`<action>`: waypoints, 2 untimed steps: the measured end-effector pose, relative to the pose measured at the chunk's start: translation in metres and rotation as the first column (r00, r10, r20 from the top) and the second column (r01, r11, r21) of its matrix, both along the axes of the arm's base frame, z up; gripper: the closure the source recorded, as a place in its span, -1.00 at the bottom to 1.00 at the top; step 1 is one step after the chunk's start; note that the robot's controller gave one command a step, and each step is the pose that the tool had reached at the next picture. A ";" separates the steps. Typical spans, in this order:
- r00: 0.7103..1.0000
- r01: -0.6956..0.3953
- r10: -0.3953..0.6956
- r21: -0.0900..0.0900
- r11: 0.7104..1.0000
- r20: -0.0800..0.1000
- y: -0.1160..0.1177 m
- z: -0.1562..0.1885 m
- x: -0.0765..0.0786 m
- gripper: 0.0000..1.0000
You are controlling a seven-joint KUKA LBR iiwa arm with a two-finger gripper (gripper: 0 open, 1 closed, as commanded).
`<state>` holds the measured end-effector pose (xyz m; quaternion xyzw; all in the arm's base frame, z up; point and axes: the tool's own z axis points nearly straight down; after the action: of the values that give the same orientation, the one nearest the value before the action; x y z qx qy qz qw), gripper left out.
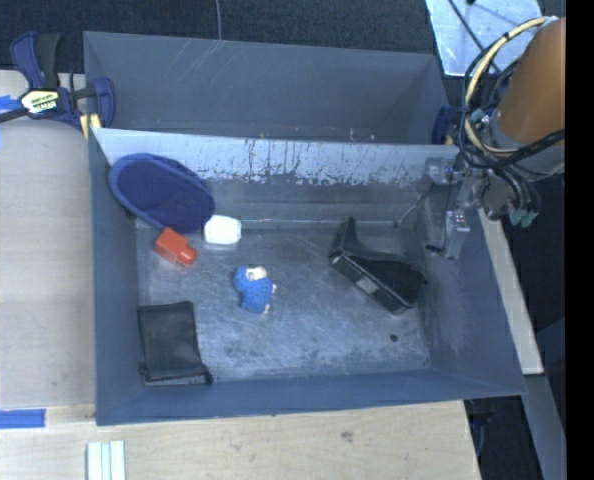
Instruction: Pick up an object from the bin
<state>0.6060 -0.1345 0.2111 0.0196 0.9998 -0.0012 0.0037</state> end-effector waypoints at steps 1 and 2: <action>1.000 0.025 -0.025 0.001 1.000 -0.001 0.013 -0.125 -0.018 -1.00; 0.999 0.037 -0.037 0.002 0.999 -0.009 0.012 -0.135 -0.018 -1.00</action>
Offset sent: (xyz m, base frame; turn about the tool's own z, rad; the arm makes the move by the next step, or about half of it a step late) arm -0.0221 0.0155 -0.1397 0.0250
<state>0.5880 -0.1222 0.0765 0.0382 0.9993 -0.0002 -0.0010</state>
